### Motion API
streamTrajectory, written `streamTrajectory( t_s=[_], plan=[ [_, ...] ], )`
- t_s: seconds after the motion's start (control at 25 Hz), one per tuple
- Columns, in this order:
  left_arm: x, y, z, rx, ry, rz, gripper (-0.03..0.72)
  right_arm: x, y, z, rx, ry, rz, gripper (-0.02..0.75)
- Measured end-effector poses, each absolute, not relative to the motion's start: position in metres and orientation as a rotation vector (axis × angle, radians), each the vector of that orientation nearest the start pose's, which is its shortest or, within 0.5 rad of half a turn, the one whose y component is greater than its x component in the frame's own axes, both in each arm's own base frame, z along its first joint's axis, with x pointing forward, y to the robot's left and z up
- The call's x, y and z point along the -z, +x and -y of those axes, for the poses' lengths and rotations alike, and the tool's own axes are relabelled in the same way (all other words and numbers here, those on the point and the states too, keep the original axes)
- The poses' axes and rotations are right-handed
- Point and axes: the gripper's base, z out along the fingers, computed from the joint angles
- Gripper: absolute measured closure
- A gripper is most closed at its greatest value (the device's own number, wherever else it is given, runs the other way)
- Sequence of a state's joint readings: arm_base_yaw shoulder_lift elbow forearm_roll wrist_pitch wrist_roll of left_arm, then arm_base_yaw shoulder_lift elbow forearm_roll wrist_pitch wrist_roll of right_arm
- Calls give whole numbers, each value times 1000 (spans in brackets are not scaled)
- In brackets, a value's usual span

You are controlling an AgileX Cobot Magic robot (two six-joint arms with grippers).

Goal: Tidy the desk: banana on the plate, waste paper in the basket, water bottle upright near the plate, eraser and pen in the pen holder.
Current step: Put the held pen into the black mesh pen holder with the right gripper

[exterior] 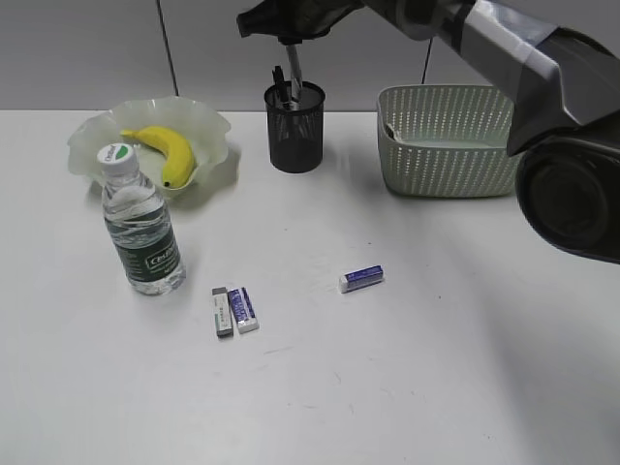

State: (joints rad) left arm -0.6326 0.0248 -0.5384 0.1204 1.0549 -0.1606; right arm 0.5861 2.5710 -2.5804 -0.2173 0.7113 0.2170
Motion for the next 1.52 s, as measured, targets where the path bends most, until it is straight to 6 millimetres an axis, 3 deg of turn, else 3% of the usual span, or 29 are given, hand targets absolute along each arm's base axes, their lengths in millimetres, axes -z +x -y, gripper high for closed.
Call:
streamTrajectory(
  t_s=[0.36,0.64,1.08,1.52],
  plan=[
    [-289,1,-11,358,470,-1983,440,-241,488,-309,-207,-489,-2138,624],
    [-289,1,-11,358,470,-1983,440,-264,485,-310,-287,-451,-2077,624],
    [-289,1,-11,358,470,-1983,440,-276,464,-350,-345,-455,-1928,624],
    [-289,1,-11,358,470,-1983,440,-265,473,-336,-161,-337,-1955,624]
  ],
)
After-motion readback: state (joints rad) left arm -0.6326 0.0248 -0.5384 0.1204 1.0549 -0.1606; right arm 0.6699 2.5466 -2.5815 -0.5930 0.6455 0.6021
